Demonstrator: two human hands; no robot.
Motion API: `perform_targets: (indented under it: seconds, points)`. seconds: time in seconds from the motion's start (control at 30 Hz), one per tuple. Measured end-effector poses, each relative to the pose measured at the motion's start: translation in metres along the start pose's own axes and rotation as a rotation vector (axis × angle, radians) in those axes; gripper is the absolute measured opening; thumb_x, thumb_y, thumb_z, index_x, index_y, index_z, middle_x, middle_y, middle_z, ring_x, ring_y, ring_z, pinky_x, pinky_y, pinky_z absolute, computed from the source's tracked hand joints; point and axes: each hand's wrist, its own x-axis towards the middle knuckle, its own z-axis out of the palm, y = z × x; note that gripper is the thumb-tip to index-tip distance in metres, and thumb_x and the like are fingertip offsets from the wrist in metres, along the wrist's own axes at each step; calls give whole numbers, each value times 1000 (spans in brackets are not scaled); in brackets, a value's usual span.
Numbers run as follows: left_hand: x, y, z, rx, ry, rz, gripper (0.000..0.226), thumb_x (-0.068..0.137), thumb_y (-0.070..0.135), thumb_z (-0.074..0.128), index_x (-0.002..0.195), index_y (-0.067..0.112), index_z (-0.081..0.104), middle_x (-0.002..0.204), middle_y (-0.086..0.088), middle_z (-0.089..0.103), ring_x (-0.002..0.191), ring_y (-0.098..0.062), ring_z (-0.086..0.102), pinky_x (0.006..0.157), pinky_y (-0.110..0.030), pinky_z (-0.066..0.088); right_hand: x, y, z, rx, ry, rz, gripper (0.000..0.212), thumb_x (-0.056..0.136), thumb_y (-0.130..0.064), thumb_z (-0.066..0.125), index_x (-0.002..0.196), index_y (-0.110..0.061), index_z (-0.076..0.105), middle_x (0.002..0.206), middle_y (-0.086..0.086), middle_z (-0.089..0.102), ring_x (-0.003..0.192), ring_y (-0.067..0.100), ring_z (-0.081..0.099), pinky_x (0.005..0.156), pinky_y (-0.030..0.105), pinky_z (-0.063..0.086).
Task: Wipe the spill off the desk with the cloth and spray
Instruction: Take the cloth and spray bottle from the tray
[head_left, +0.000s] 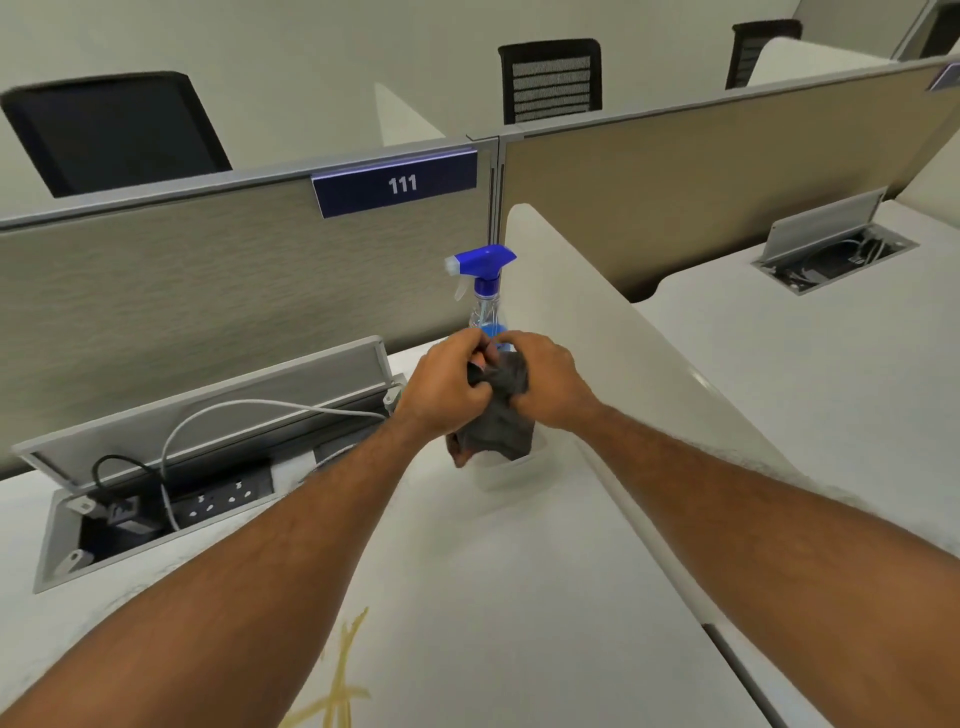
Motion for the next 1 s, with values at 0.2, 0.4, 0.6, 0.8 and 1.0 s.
perform_targets:
  seconds: [0.2,0.4,0.6,0.8,1.0]
  points:
    - [-28,29,-51,-156,124,67,36,79,-7,61,103,19,54,95,13,59,87,-6,59,72,-9,46,-14,-30,-43,1,-83,-47,21,79,-10,76,99,-8,70,93,8,69,82,19,59,83,38,53]
    - [-63,39,-98,-371,187,-75,50,85,-9,61,124,17,45,105,3,61,99,-15,63,80,-20,56,-45,-66,-65,136,-95,-108,10,88,-18,73,94,-21,65,85,-4,65,79,10,60,72,22,48]
    - [-121,35,-118,-410,386,-171,59,85,-7,61,133,18,37,114,-4,57,104,-13,60,90,-24,52,-82,-119,-61,190,-62,-193,14,90,-20,70,103,-16,71,93,2,71,87,17,65,81,30,55]
    - [-200,23,-89,-460,767,-520,54,83,2,69,130,6,42,127,-13,51,118,-26,54,92,-22,46,-124,-175,-26,152,-114,-201,17,91,-19,66,105,-13,72,92,1,70,84,13,62,78,29,53]
    - [-271,41,-53,-919,604,-1016,57,97,55,48,135,13,52,133,-13,58,120,-31,56,105,-54,44,-174,-206,20,1,-226,-226,23,91,-22,62,111,-17,70,106,3,68,95,18,61,88,36,53]
